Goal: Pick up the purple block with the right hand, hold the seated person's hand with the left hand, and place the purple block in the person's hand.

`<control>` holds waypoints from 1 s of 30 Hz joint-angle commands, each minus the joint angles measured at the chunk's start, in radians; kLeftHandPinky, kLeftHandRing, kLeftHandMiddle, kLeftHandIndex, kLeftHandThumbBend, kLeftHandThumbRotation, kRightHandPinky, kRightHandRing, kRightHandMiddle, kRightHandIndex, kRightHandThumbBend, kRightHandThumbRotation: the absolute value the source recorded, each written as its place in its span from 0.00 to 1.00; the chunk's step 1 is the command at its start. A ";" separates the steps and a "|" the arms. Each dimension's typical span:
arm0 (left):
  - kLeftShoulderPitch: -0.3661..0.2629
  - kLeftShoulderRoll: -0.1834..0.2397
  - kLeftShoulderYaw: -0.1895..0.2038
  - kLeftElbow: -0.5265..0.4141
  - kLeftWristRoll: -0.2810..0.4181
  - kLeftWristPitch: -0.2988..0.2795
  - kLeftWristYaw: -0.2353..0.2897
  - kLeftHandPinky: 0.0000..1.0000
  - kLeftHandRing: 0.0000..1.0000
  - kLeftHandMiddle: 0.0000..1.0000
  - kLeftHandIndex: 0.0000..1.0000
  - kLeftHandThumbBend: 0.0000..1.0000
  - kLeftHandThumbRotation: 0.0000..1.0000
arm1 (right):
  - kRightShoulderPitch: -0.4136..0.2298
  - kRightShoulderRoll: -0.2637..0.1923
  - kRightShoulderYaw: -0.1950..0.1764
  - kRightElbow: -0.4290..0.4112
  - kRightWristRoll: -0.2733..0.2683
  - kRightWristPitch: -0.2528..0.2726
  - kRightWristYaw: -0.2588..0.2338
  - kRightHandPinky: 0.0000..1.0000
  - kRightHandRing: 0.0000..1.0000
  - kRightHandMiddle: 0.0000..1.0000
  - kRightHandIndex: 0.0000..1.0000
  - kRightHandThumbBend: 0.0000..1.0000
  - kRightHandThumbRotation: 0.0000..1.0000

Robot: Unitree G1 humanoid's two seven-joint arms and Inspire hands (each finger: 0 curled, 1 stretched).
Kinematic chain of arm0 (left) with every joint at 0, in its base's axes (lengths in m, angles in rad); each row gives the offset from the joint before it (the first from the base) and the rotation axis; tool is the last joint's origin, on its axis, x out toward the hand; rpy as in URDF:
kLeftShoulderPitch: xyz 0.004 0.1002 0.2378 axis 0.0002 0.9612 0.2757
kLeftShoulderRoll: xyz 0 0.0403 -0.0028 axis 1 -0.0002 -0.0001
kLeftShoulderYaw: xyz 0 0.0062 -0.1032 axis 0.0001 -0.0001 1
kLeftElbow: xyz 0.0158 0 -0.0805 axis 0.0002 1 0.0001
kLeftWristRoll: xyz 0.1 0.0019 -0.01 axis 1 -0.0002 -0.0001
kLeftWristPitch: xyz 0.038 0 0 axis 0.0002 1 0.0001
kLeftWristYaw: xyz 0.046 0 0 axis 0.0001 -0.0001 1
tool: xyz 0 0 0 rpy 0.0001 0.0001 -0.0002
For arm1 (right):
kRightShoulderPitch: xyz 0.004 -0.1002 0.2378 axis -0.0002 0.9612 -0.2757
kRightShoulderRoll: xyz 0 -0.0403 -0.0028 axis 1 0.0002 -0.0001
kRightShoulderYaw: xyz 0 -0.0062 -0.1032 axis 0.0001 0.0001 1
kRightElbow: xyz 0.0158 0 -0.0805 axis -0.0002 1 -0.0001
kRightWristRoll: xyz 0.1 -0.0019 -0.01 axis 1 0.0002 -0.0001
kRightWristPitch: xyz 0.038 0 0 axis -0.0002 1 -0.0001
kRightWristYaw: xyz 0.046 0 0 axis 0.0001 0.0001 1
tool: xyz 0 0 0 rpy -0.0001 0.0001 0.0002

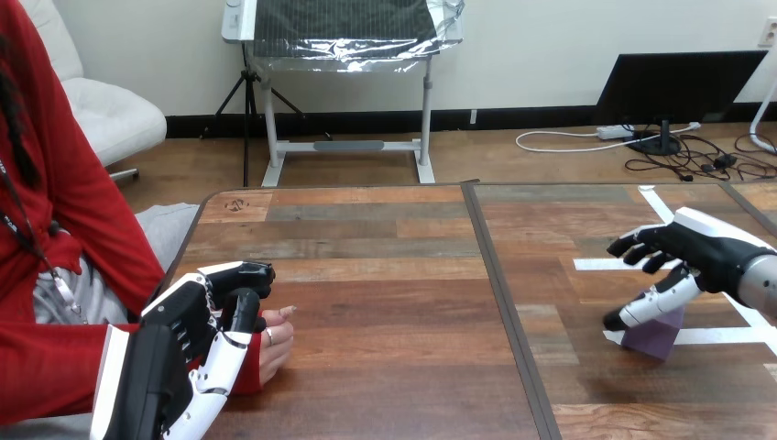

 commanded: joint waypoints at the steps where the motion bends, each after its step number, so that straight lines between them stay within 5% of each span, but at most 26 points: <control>1: -0.031 -0.020 0.009 -0.042 0.004 0.000 0.003 0.56 0.70 0.69 0.62 0.37 0.68 | -0.084 -0.039 -0.022 -0.042 0.031 -0.011 0.005 0.75 0.81 0.82 0.83 1.00 0.20; 10: -0.041 -0.022 0.008 -0.029 -0.003 -0.014 0.000 0.56 0.69 0.69 0.62 0.34 0.67 | -0.076 -0.034 0.012 -0.039 -0.004 0.010 -0.015 0.77 0.79 0.79 0.81 1.00 0.20; 30: -0.042 -0.008 0.020 -0.039 0.004 -0.010 -0.007 0.53 0.68 0.68 0.60 0.30 0.65 | -0.053 -0.025 0.025 -0.028 -0.011 -0.005 -0.023 0.70 0.75 0.78 0.79 1.00 0.19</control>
